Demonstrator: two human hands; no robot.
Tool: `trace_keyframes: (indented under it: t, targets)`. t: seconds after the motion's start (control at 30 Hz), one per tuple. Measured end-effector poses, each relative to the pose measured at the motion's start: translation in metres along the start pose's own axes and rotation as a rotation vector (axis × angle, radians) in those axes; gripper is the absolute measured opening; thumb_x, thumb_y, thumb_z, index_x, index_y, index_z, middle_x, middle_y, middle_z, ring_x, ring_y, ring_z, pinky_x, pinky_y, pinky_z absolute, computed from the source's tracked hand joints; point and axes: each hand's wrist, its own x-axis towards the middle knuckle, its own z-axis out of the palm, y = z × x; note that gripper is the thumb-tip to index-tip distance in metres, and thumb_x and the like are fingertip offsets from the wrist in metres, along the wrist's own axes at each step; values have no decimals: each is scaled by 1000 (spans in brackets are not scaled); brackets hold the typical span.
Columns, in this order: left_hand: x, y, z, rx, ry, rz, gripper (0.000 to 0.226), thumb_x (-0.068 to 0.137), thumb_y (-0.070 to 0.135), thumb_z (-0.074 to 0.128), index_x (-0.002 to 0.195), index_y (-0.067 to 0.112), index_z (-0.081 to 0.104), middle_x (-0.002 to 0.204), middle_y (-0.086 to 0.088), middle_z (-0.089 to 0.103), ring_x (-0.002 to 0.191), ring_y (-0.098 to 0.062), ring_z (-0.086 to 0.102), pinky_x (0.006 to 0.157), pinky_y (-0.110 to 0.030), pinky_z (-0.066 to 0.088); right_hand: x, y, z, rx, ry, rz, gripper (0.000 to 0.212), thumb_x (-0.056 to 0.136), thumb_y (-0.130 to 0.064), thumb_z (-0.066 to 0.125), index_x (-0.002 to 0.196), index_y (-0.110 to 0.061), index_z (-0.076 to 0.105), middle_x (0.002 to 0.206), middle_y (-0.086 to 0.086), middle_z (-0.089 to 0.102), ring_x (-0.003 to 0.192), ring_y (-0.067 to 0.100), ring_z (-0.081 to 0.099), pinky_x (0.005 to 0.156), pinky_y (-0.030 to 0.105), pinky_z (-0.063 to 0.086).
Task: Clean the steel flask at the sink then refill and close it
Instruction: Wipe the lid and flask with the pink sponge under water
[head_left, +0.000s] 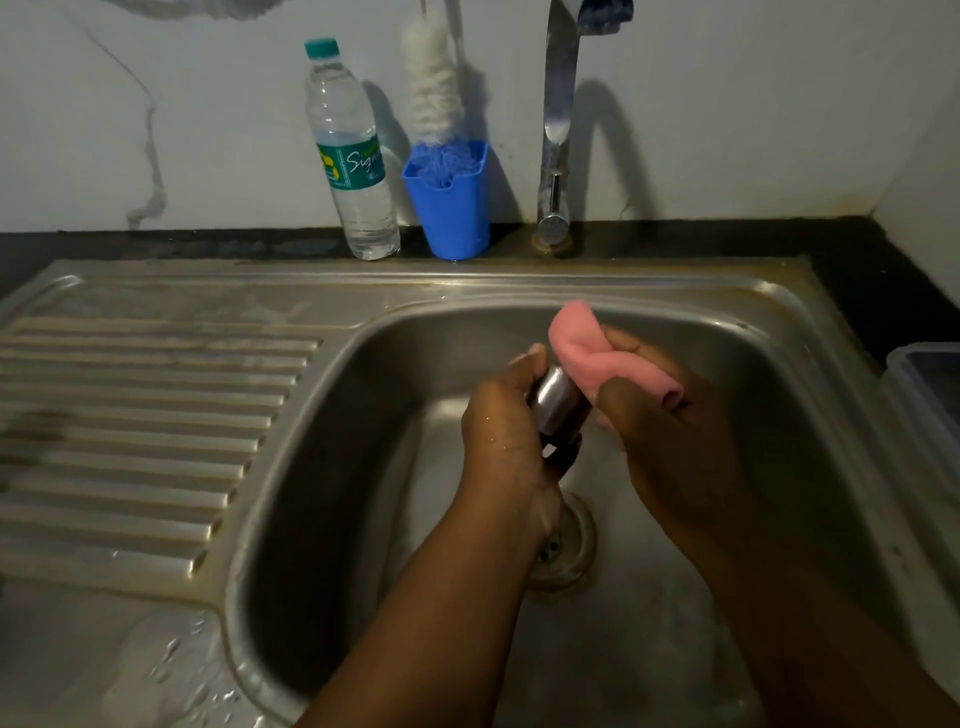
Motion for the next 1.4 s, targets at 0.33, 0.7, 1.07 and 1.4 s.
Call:
trace_keyframes:
  t: [0.33,0.7,1.07,1.4]
  targets:
    - [-3,-4,7,-87,-34,89,55,81,57,64,113,12,59,89,-13,71,77,-25,73,69,-39,61,7,0,-4,47,218,353,21,91,-30,53,73,-24,62,70,-1,60,66,13,54,60,28,42]
    - [-7,-14,1,397,-51,133,54,77,55,70,120,24,64,96,6,76,105,-9,61,93,-34,45,9,3,-5,94,130,274,19,93,-21,49,88,-32,63,73,-22,63,67,-10,58,62,21,40]
    - [-19,-8,-11,449,103,483,41,86,44,66,117,19,61,108,-4,71,96,-15,70,82,-31,54,5,2,11,217,-72,390,46,89,-24,56,135,-26,47,110,1,66,102,17,62,88,37,50]
    - [-96,26,-83,716,184,558,70,57,43,87,118,21,61,109,0,70,98,-14,69,87,-38,58,-30,-18,34,646,-371,535,53,74,1,62,125,-11,56,108,17,69,99,31,67,90,52,51]
